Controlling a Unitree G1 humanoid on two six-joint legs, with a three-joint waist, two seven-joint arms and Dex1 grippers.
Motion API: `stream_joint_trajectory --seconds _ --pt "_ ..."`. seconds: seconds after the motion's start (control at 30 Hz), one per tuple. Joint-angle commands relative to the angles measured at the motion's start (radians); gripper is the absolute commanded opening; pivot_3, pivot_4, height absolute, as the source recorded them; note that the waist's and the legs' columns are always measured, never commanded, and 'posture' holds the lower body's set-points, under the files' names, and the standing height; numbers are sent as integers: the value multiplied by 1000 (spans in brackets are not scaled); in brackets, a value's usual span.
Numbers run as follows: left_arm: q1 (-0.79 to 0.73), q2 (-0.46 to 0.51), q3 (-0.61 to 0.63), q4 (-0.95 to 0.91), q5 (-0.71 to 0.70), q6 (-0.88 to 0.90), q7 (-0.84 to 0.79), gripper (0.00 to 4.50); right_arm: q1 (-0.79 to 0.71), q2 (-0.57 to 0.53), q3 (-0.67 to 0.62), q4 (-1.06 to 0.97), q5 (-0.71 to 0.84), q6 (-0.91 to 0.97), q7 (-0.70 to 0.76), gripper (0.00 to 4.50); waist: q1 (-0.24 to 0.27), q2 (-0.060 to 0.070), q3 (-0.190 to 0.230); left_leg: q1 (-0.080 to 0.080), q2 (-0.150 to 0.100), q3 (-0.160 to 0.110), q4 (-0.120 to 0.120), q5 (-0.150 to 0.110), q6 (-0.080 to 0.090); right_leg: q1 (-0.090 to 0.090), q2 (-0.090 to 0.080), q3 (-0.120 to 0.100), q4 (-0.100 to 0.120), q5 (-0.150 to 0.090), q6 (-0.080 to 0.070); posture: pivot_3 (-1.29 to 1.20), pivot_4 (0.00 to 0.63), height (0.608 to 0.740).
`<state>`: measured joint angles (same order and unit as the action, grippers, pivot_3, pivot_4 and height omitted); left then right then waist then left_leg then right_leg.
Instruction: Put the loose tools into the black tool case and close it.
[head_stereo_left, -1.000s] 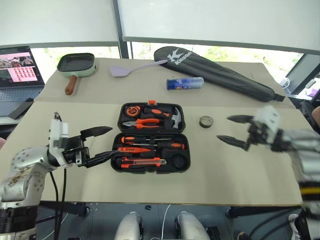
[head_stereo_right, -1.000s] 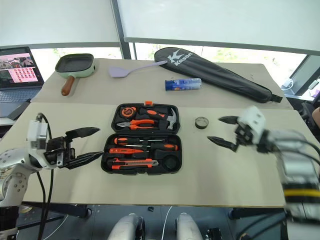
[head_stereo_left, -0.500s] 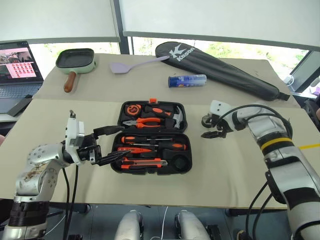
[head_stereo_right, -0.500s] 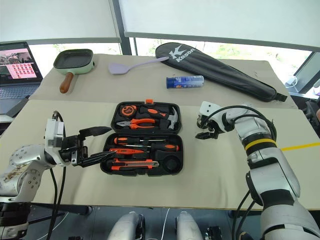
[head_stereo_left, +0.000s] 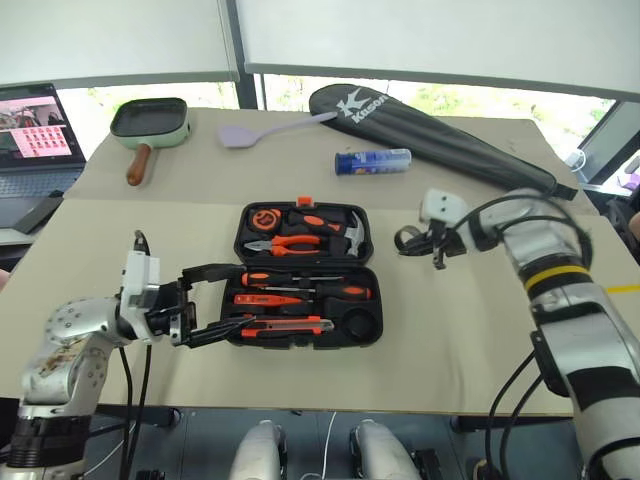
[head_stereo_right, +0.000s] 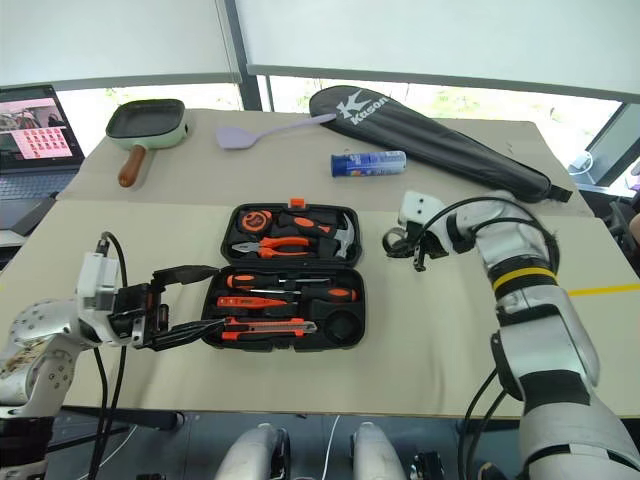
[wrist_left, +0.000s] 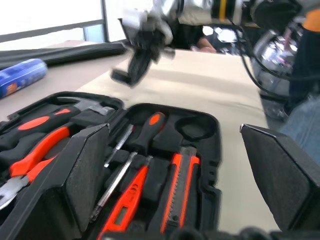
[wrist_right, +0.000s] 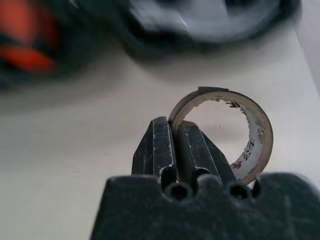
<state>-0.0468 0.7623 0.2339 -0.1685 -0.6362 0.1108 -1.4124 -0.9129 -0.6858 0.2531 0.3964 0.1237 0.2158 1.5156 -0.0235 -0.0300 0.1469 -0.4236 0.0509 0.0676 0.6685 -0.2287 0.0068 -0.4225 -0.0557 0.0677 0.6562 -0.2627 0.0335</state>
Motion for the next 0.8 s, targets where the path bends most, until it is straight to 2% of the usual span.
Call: stream_joint_trajectory --seconds 0.03,0.1,0.2,0.3,0.47,0.73,0.8 --pt "30 16 -6 -2 31 -74 -60 4500 96 -35 20 -388 142 266 50 35 3 0 0 1 0 0 0 0 0 0 0 0 0 0 0 0 150 740" --pt "39 16 -11 -2 38 -88 -66 4500 144 -51 41 -511 166 344 27 35 9 0 0 1 0 0 1 0 0 1 0 0 1 0 0 0 150 740" --pt "62 4 -34 -9 66 -116 -65 4500 232 -37 112 -644 129 467 -88 35 15 0 0 0 -1 2 5 0 0 2 -1 -1 1 0 0 0 150 740" --pt "78 3 -41 -31 60 -105 -54 4500 256 -57 172 -658 57 501 -152 35 14 0 0 -1 -1 4 9 0 0 1 -1 -2 3 0 0 0 150 740" --pt "93 13 -39 -44 51 -96 -51 4500 254 -107 227 -657 32 524 -150 35 12 -1 0 0 -1 4 9 0 0 1 -1 -1 5 -1 0 0 150 740" --pt "61 24 -36 -17 52 -93 -44 4500 220 -90 280 -609 9 540 -159 35 16 -1 0 0 -2 4 10 0 0 1 -1 -1 5 -1 0 0 150 740" --pt "58 20 -30 -18 47 -85 -32 4500 207 -83 280 -608 21 554 -156 795 17 -1 0 -1 -2 4 10 0 0 1 -1 -1 5 -1 0 0 150 740"
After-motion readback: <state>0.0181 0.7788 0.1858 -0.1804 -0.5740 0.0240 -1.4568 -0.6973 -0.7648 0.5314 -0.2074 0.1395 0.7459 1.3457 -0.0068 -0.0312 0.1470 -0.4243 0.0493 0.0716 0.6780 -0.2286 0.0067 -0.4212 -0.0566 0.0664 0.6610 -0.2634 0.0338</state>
